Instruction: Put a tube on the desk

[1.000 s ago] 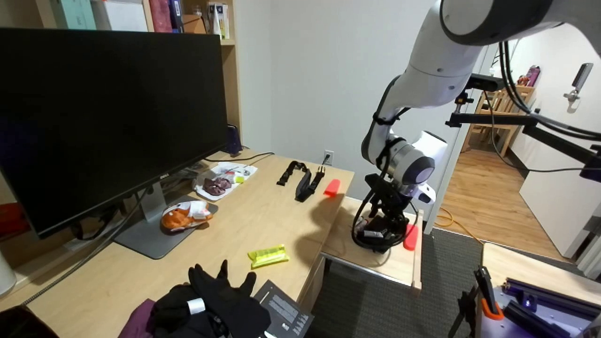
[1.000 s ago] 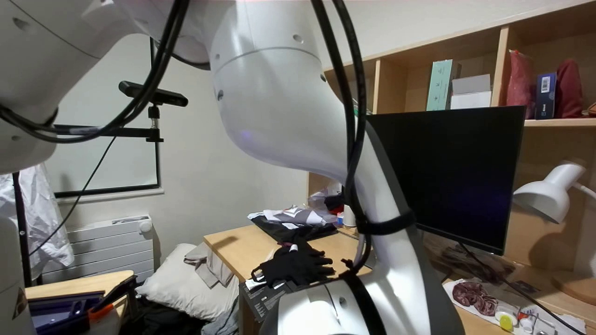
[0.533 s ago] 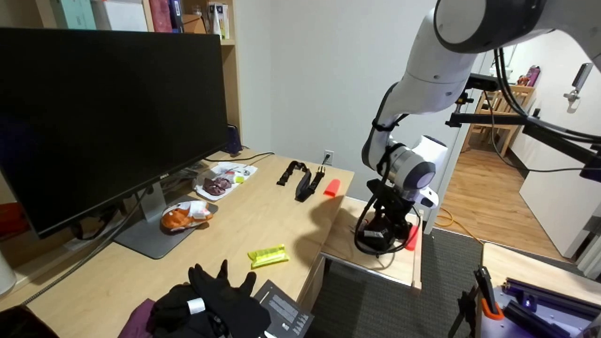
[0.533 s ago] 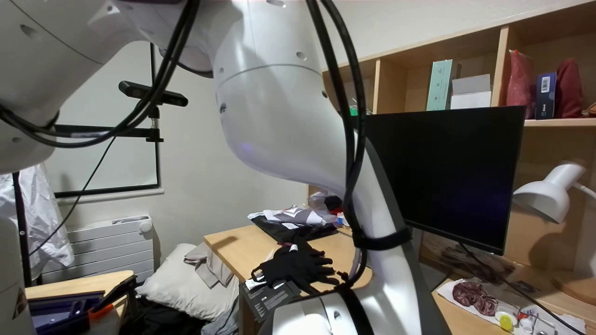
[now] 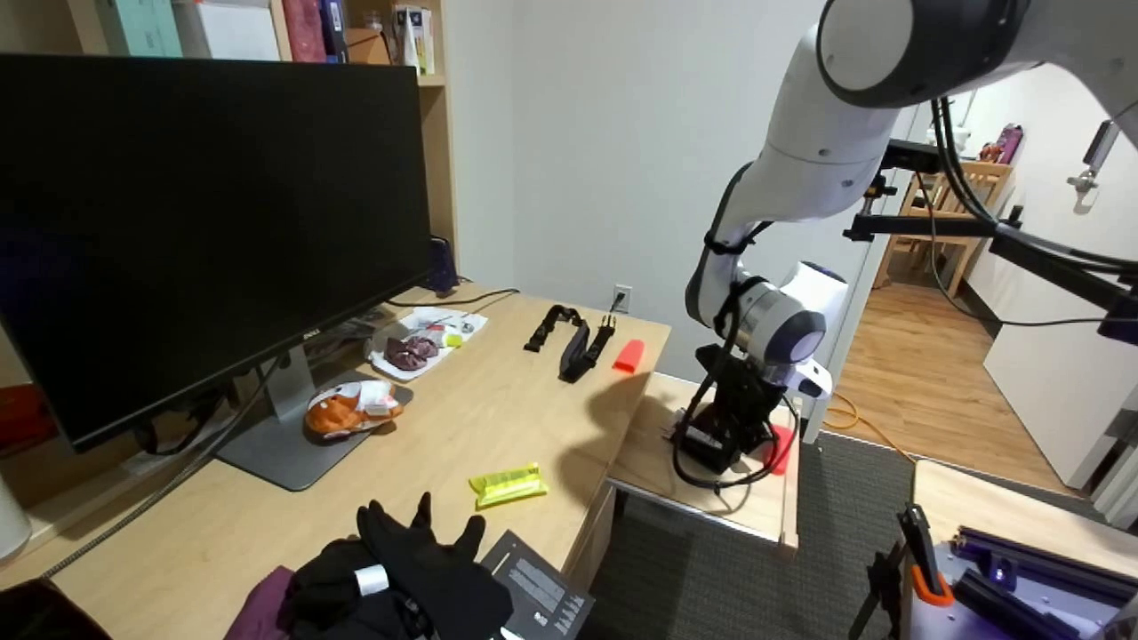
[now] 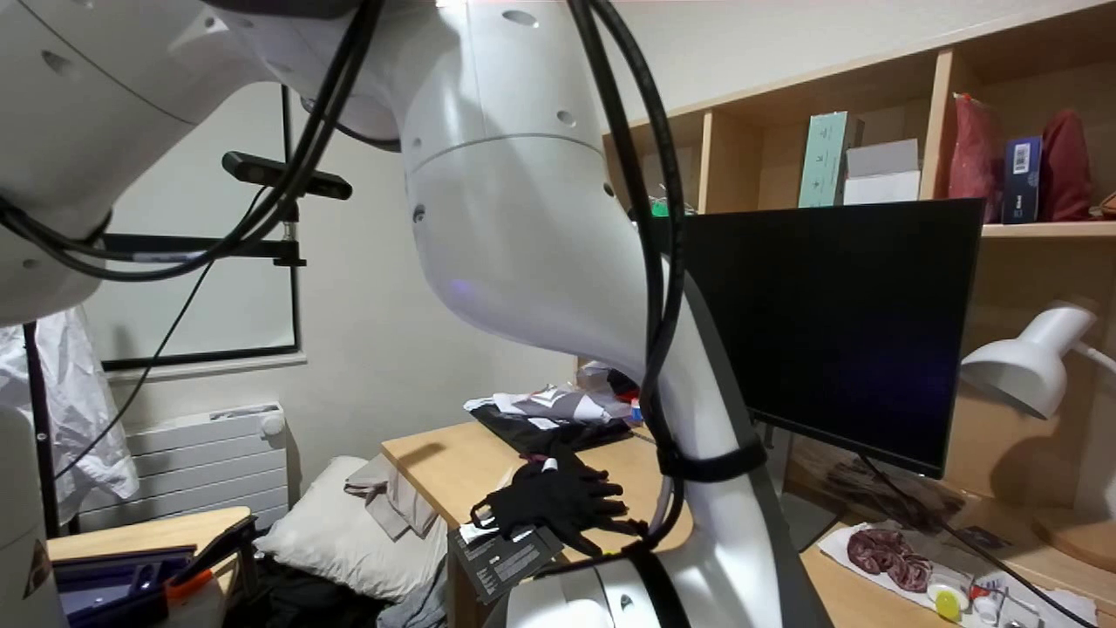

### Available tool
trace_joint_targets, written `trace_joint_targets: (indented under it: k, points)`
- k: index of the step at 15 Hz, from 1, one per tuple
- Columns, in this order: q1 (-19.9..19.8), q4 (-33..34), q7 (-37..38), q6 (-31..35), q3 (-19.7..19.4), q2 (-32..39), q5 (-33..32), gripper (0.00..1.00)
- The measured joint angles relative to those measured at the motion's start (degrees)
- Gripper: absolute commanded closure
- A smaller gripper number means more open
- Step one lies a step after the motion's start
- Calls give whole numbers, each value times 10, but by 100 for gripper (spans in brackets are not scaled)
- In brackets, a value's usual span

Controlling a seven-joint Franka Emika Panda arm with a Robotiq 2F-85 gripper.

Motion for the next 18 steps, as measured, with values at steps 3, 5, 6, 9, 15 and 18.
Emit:
trace_joint_targets:
  k: [3,5,6,9,15,18]
  points:
    - [0,0,0,0,0,0,0,90]
    - [0,0,0,0,0,0,0,59]
    - [0,0,0,0,-1,0,0,58]
    - [0,2,-8,0,-1,0,0,42]
    - [-1,-2,-77,-3,-22,-1,-37,3]
    - [-1,-17,-124,-3,-33,-11,-63,0]
